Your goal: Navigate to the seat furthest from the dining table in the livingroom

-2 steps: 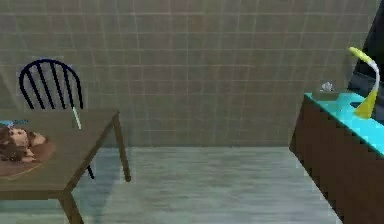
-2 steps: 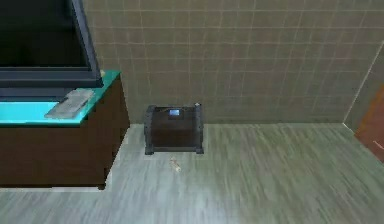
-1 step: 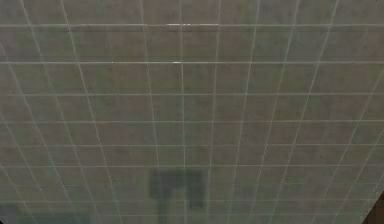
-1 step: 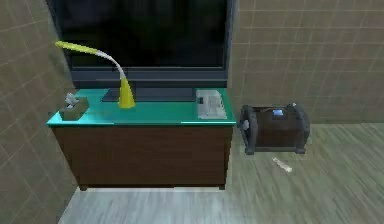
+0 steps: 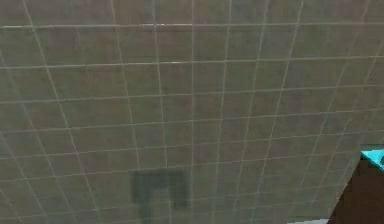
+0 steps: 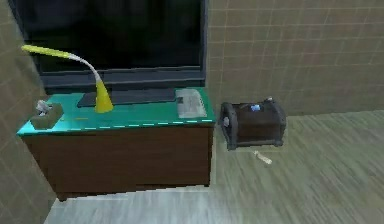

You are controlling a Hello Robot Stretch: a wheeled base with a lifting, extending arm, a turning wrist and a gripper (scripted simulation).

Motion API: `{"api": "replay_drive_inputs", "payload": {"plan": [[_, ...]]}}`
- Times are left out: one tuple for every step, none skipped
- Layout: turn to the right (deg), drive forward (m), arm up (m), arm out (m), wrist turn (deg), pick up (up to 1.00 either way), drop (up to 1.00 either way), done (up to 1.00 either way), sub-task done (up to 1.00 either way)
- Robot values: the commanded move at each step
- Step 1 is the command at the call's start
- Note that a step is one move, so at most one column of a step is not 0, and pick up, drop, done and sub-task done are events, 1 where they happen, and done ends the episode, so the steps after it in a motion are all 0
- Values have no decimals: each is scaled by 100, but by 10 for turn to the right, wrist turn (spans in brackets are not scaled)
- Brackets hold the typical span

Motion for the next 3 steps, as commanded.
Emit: {"api": "replay_drive_inputs", "payload": {"plan": [[0, 30, 0, 0, 0, 0, 0, 0, 0], [-450, 0, 0, 0, 0, 0, 0, 0, 0], [-450, 0, 0, 0, 0, 0, 0, 0, 0]]}}
